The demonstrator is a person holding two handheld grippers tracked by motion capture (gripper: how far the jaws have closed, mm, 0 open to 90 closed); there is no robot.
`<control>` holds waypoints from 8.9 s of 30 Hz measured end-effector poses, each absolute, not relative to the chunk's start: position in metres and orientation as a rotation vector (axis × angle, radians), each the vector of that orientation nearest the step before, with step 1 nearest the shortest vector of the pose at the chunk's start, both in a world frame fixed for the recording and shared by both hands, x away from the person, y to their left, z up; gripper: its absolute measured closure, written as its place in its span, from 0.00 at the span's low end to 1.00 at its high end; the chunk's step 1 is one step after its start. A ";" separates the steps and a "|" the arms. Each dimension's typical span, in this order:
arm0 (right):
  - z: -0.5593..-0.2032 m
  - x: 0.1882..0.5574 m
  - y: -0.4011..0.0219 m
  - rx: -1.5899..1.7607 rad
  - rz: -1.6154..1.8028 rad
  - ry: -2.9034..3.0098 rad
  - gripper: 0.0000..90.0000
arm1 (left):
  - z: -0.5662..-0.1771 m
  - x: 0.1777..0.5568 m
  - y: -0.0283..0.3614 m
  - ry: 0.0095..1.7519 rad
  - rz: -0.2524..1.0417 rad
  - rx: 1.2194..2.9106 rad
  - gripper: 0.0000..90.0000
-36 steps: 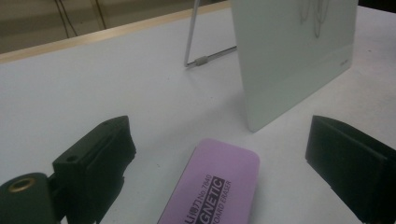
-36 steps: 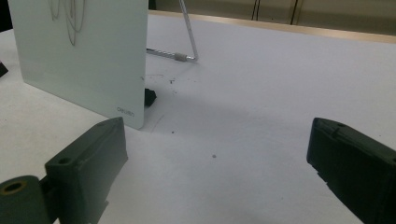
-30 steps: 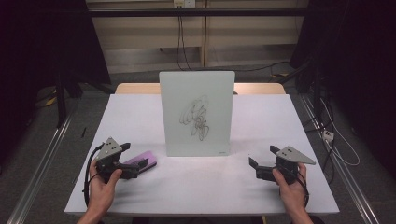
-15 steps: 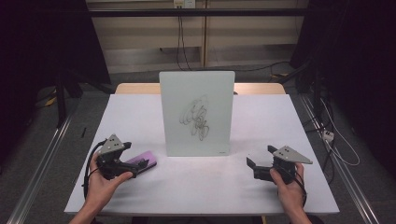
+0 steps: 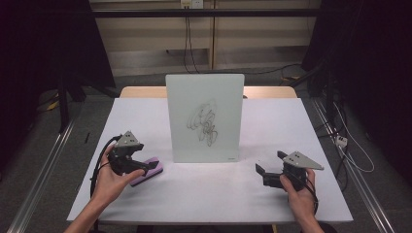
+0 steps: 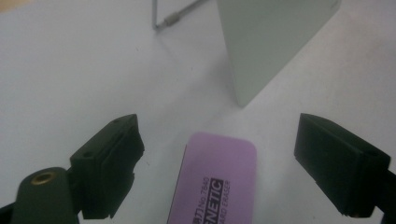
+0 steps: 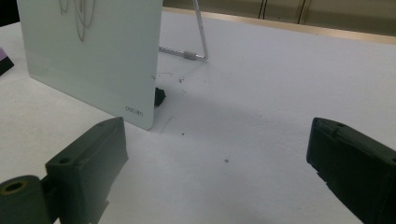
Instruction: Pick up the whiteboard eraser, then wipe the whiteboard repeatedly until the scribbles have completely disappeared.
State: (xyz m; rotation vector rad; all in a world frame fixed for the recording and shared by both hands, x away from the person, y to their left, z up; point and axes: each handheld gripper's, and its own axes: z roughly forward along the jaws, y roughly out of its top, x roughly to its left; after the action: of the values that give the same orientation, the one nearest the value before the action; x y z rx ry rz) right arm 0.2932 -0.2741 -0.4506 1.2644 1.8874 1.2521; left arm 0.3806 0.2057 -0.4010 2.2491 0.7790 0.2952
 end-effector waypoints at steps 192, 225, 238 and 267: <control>-0.454 0.295 -0.273 1.262 1.270 1.937 0.06 | -0.289 0.433 0.057 0.271 0.503 2.103 0.45; -0.454 0.295 -0.271 1.252 1.272 1.960 0.06 | -0.299 0.433 0.041 0.219 0.550 2.195 0.46; -0.454 0.296 -0.270 1.252 1.271 1.960 0.06 | -0.318 0.425 0.030 0.193 0.529 2.244 0.46; -0.455 0.297 -0.270 1.251 1.268 1.963 0.06 | -0.295 0.436 0.065 0.255 0.566 2.189 0.46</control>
State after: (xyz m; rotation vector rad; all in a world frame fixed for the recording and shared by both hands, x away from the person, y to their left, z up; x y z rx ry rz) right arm 0.2966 -0.2700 -0.4547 1.2510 1.9628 1.2676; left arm 0.4359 0.0654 -0.2947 2.1892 0.2549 0.5655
